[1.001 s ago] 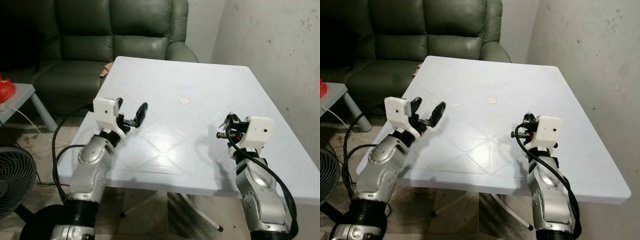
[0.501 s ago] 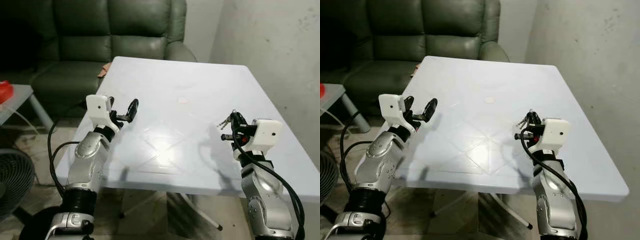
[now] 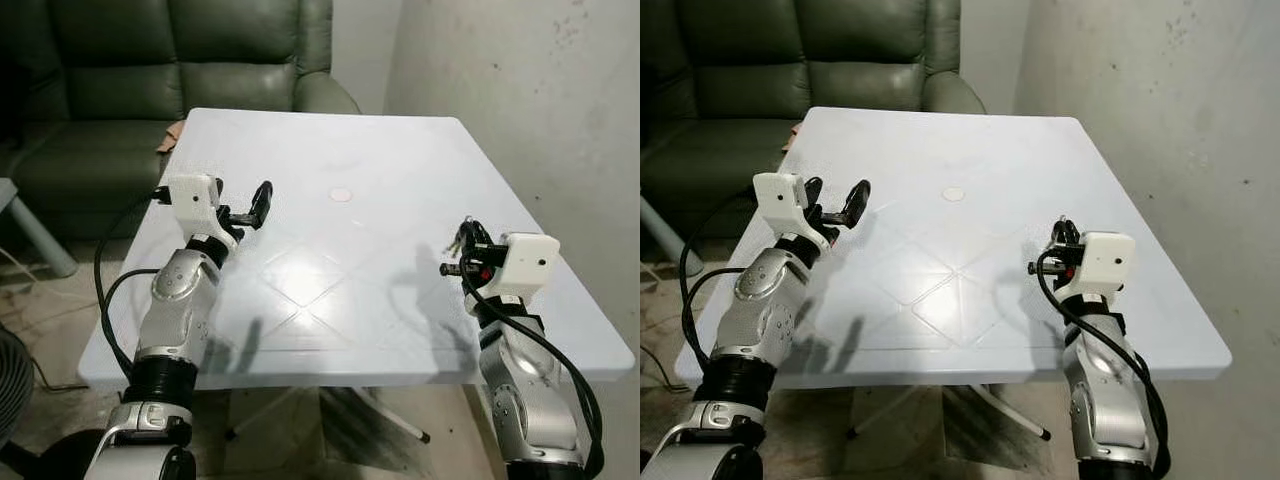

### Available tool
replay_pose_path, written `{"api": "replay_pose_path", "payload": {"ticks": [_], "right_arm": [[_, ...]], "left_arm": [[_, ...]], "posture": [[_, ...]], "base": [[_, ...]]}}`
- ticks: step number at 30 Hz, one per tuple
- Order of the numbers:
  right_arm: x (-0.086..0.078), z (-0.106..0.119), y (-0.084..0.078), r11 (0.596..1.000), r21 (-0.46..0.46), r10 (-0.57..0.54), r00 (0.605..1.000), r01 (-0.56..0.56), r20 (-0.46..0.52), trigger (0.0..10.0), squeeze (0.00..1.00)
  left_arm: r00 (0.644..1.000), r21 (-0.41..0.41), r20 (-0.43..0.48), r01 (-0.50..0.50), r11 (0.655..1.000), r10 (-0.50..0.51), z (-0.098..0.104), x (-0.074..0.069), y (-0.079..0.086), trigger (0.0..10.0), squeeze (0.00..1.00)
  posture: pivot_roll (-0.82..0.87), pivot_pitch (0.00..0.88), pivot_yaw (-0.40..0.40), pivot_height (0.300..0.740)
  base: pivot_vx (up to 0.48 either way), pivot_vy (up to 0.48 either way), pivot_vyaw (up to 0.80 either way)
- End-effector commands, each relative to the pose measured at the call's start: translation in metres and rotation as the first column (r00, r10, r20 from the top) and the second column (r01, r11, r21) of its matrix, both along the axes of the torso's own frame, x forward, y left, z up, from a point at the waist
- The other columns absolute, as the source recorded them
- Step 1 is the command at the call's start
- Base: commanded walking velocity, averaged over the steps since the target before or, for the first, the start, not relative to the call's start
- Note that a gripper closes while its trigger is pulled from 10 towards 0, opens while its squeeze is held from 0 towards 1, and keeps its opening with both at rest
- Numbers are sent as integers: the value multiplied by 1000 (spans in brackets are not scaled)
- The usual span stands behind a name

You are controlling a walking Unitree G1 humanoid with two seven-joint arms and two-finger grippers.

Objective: Hang keys on a hook

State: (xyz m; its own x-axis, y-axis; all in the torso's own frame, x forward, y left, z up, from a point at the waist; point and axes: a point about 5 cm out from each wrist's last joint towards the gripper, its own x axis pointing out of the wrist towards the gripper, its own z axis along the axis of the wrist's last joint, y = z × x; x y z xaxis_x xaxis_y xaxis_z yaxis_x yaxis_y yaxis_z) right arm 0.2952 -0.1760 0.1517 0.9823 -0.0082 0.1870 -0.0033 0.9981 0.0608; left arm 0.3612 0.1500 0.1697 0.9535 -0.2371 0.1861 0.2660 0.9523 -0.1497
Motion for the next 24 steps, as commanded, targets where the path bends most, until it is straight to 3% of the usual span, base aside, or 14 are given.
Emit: {"api": "replay_pose_path", "payload": {"ticks": [1,6,9,24], "right_arm": [[0,0,2,1000,-5,3,1000,-3,3,10000,0],[-1,-2,3,1000,-5,2,1000,-2,-4,10000,0],[-2,-3,3,1000,-8,-1,1000,1,-5,10000,0],[-2,-3,3,1000,-14,-2,1000,1,-12,10000,0]], "left_arm": [[1000,5,0,-16,1000,16,2,3,1,10000,0],[1000,-1,-14,-17,1000,17,-1,3,1,10000,0],[1000,-17,-20,-17,1000,17,-1,3,0,10000,0],[997,-15,-47,-56,998,55,-3,4,3,10000,0]], "posture": [[-41,0,-8,732],[-41,0,-9,732],[-40,0,-9,732],[-37,0,-13,732]], "base": [[0,0,-694],[0,0,-696],[0,469,-700],[0,0,-700]]}}
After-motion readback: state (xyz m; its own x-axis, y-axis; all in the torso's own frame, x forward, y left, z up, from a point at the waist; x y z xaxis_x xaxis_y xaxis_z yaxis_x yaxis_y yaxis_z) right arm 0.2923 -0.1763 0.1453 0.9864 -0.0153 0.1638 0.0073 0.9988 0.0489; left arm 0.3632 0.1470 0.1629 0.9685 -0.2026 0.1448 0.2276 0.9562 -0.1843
